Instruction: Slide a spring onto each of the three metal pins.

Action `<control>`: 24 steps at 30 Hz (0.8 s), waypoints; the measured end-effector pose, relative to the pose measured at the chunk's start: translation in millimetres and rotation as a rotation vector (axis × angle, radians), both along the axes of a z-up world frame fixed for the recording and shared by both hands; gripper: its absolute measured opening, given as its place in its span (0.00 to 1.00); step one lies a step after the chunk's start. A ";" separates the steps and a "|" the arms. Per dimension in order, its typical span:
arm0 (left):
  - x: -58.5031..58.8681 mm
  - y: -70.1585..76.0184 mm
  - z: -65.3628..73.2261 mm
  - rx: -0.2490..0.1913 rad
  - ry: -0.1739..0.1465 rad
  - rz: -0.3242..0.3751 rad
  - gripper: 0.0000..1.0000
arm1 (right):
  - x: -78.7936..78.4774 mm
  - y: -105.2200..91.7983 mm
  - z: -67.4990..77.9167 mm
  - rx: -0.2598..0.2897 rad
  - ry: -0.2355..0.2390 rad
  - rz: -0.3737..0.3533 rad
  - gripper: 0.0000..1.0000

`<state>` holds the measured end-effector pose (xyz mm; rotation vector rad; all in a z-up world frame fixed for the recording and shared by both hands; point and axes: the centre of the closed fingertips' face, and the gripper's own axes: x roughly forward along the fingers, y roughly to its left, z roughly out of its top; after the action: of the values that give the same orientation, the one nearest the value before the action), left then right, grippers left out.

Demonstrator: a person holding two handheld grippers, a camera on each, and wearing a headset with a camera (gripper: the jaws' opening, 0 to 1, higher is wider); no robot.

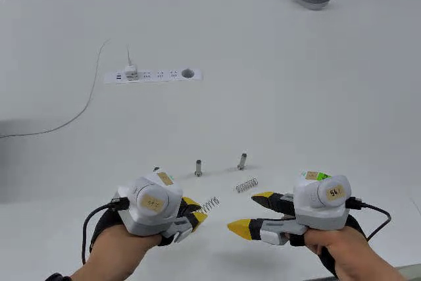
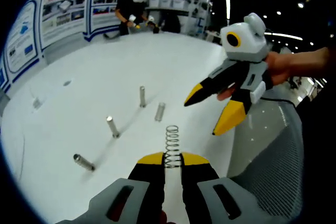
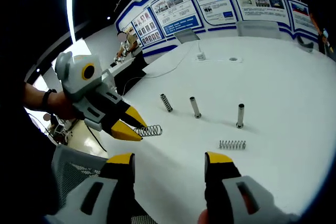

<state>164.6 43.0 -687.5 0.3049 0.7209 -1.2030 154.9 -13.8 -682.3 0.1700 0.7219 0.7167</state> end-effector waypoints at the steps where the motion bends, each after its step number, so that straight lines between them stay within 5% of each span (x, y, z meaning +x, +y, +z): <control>1: -2.0 -0.9 -0.1 0.001 -0.001 -0.007 0.10 | 0.2 1.0 0.7 0.007 -0.001 0.001 0.51; 24: -34.1 -22.7 8.8 -0.005 -0.028 -0.140 0.10 | -13.9 21.4 4.0 0.176 0.112 0.028 0.30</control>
<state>130.5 20.3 -678.7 0.3718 0.6805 -1.3302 141.0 7.7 -678.3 0.3636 0.7692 0.8018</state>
